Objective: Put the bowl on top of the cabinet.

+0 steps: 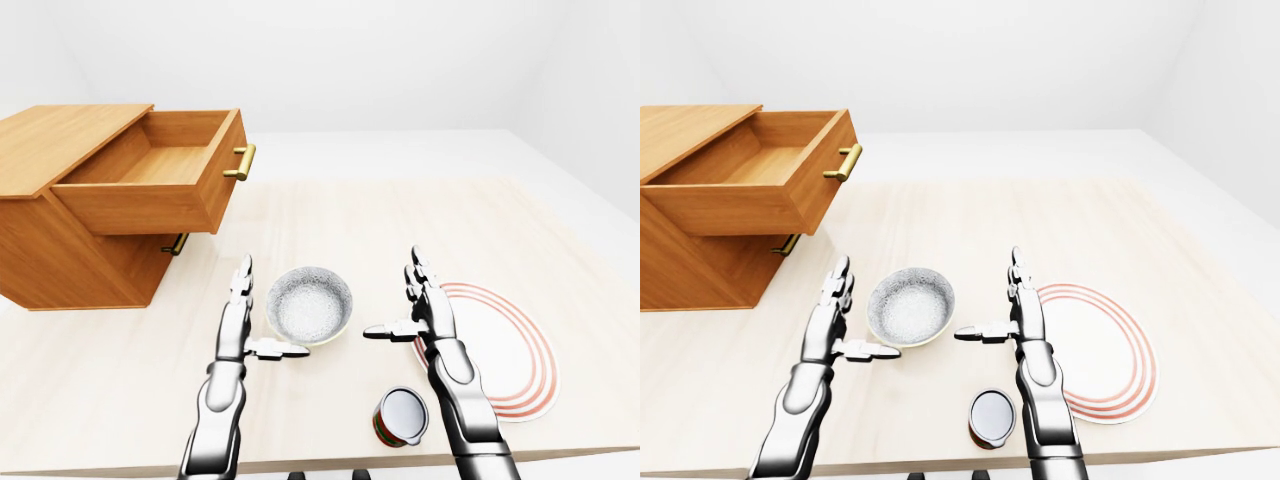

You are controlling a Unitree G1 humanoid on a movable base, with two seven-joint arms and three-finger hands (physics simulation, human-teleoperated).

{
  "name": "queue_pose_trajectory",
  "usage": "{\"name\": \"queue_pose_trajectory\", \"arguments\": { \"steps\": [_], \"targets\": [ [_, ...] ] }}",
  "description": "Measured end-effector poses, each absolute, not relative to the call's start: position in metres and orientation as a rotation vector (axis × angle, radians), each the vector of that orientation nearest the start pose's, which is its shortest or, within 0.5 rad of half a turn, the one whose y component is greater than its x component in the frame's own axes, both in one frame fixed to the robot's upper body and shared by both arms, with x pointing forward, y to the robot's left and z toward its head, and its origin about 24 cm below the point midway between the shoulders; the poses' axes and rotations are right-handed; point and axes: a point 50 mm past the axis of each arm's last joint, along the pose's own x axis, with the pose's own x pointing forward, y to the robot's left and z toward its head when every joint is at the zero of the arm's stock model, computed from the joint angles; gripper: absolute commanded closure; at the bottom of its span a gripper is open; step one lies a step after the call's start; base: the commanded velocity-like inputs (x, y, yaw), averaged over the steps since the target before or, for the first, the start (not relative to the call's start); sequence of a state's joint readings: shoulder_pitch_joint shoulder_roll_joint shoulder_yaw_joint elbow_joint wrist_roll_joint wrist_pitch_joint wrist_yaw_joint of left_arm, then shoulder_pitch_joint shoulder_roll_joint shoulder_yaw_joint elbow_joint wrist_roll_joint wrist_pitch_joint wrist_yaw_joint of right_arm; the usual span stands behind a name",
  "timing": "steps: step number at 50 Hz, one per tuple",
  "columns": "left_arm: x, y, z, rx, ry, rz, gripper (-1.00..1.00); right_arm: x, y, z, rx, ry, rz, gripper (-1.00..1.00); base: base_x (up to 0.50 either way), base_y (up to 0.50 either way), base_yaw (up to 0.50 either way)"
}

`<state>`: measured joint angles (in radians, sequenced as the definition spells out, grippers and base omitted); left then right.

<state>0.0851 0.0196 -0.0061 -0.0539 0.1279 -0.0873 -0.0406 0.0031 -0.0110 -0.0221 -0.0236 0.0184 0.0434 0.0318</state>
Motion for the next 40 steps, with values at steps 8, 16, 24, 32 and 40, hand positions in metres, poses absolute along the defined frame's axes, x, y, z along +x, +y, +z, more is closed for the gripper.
{"name": "queue_pose_trajectory", "arguments": {
  "steps": [8,16,24,32,40],
  "targets": [
    [0.233,0.156,0.027,0.289,0.003,0.036,-1.00,0.253,-0.155,0.042,0.007,0.020,0.010,-1.00,0.00,0.00,0.00],
    [0.231,0.157,0.020,0.413,0.020,0.099,-1.00,0.253,-0.154,0.042,0.006,0.019,0.010,-1.00,0.00,0.00,0.00],
    [0.226,0.148,0.017,0.617,-0.038,0.202,-1.00,0.254,-0.154,0.041,0.002,0.018,0.013,-1.00,0.00,0.00,0.00],
    [0.220,0.130,0.018,0.775,-0.146,0.256,-1.00,0.254,-0.154,0.040,-0.002,0.016,0.015,-1.00,0.00,0.00,0.00],
    [0.217,0.115,0.014,0.856,-0.177,0.180,-1.00,0.254,-0.154,0.040,-0.005,0.016,0.017,-1.00,0.00,0.00,0.00]
  ]
}}
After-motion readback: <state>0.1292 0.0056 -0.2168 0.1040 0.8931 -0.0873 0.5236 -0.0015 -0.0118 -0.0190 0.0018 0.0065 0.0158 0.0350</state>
